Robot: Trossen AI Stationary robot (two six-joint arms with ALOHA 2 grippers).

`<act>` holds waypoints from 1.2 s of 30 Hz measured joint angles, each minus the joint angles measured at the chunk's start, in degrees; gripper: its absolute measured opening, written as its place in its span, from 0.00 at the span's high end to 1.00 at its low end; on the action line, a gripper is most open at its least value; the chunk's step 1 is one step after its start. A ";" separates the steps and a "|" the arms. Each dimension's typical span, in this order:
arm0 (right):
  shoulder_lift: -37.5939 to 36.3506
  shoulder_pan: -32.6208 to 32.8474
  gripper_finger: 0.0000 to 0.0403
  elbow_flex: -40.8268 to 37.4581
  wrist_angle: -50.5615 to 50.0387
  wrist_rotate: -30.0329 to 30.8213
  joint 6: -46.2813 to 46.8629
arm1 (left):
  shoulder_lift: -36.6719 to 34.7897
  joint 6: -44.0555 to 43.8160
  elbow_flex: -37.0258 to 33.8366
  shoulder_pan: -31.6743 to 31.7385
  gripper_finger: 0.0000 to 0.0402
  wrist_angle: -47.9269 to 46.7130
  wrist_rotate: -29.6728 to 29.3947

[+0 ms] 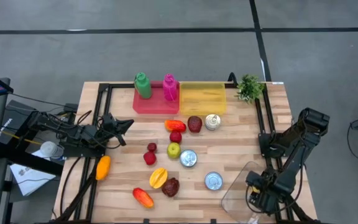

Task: Pick & Place Food Item
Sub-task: Put the pear into the transparent bin, then put the apple into the transparent bin

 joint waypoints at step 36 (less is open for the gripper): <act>-37.72 -36.55 0.05 14.21 0.74 30.77 -28.17 | 0.00 0.01 0.00 0.01 1.00 -0.02 -0.01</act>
